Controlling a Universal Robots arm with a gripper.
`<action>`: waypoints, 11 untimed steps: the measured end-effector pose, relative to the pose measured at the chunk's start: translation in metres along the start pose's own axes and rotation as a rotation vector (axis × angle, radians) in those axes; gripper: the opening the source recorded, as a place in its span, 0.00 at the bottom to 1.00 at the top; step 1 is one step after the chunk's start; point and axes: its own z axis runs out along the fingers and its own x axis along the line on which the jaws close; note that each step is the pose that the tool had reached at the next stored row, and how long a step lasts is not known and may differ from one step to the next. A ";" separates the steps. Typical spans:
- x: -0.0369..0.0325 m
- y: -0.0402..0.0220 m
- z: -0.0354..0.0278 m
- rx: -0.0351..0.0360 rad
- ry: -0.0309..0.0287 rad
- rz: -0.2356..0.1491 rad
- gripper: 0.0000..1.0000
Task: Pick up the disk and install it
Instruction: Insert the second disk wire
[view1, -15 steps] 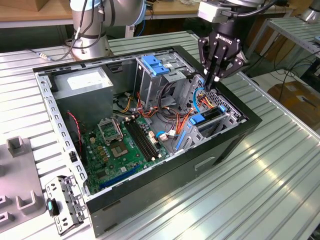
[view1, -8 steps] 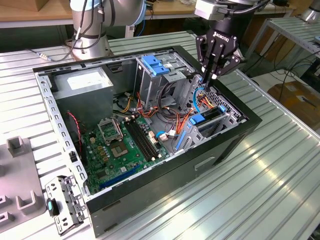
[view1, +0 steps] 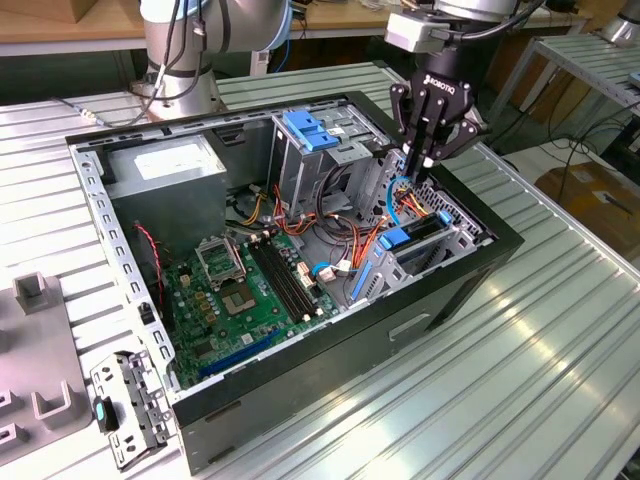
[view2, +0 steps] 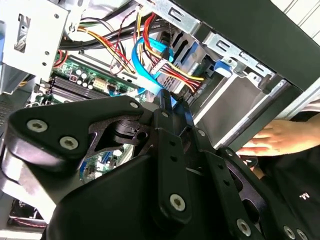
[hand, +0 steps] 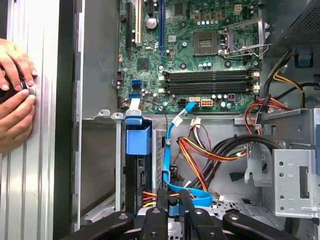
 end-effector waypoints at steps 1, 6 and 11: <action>-0.0001 -0.0001 0.0007 0.0000 0.0001 0.000 0.24; -0.0006 -0.0003 0.0032 0.0000 0.0040 0.000 0.16; -0.0011 -0.0004 0.0056 0.0001 0.0130 0.001 0.17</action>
